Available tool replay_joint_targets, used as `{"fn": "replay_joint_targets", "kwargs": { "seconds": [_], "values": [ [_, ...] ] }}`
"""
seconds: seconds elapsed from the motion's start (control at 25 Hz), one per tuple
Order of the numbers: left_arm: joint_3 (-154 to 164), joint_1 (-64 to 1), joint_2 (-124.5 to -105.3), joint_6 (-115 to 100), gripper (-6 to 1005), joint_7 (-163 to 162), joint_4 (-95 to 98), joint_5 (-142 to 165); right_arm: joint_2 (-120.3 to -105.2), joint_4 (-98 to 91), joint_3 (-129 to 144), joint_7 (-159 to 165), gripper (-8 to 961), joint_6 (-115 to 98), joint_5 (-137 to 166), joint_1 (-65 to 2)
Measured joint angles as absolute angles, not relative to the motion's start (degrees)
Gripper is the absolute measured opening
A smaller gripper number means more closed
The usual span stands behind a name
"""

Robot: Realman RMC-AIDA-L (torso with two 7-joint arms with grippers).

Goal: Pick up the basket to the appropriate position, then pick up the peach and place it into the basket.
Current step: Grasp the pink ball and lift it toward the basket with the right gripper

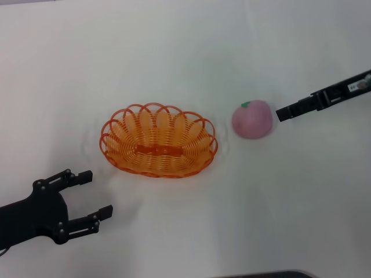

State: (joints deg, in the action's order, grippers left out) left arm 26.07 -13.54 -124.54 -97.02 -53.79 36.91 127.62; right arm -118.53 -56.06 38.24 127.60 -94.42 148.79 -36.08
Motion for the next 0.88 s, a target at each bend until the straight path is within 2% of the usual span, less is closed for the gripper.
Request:
{"fn": "replay_joint_targets", "kwargs": {
  "seconds": [0.28, 0.88],
  "values": [
    [26.01, -13.54, -124.54, -97.03, 828, -53.81, 36.91, 127.62, -119.26, -58.58, 45.40, 125.78, 881, -93.37, 150.38, -38.85],
    [25.95, -13.61, -124.45, -97.03, 828, -54.47, 36.98, 127.62, -119.72, -58.85, 51.69, 123.88, 886, -92.39, 150.86, -40.38]
  ]
}}
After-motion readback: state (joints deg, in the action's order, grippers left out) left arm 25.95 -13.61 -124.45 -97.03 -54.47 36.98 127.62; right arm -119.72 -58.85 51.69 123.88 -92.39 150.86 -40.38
